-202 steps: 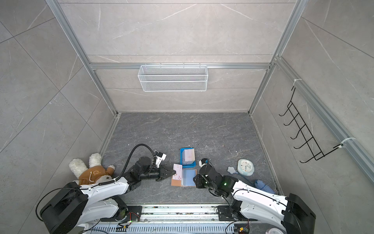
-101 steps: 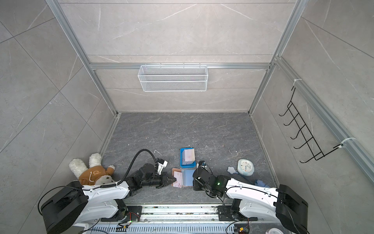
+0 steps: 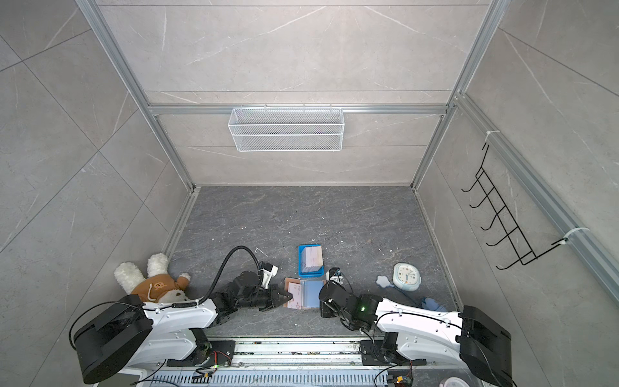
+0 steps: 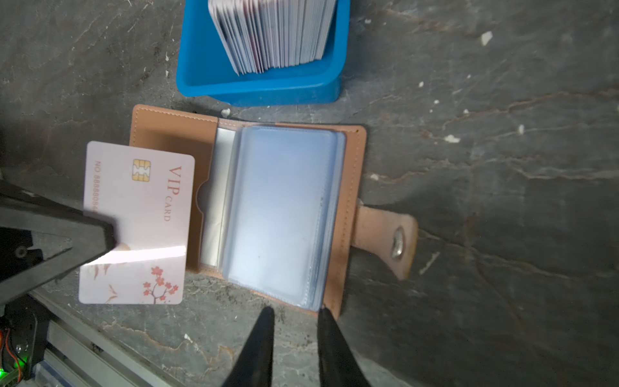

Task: Insert credit cards into a card holder
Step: Insert the credit card into the card slot.

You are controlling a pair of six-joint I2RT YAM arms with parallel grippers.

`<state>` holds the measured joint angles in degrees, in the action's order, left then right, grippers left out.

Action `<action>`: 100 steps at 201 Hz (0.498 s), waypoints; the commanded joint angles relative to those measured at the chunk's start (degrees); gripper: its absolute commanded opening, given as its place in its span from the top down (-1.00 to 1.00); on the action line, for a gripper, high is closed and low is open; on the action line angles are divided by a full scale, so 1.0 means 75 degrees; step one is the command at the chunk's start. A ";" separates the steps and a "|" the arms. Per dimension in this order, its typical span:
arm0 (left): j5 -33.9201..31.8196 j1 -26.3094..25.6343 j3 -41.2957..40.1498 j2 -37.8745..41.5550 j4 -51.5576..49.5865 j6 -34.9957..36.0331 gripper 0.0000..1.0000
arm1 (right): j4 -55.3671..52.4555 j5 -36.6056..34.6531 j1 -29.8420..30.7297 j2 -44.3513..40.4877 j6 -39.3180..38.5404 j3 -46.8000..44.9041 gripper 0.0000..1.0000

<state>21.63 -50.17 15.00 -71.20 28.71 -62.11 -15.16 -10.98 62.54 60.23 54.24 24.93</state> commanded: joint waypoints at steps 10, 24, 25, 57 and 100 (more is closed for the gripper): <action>0.0087 -0.0038 0.0228 0.0056 0.0110 0.0216 1.00 | 0.0041 -0.0236 0.0097 -0.0186 0.0309 -0.0264 0.51; 0.0006 -0.0038 0.0279 0.0038 0.0074 0.0311 1.00 | 0.0041 -0.0255 0.0116 -0.0179 0.0348 -0.0294 0.51; 0.0003 -0.0038 0.0282 0.0031 0.0080 0.0317 1.00 | 0.0041 -0.0256 0.0113 -0.0179 0.0349 -0.0297 0.51; 0.0056 -0.0089 0.0422 -0.0167 0.0110 0.0382 1.00 | -0.0029 -0.0236 0.0125 -0.0049 0.0374 -0.0244 0.51; 0.0079 -0.0257 0.0670 -0.0416 0.0111 0.0301 1.00 | -0.0006 -0.0346 0.0141 0.0135 0.0602 -0.0203 0.53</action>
<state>21.54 -51.37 17.74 -73.78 28.47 -61.04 -14.98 -11.64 63.16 60.34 56.90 23.51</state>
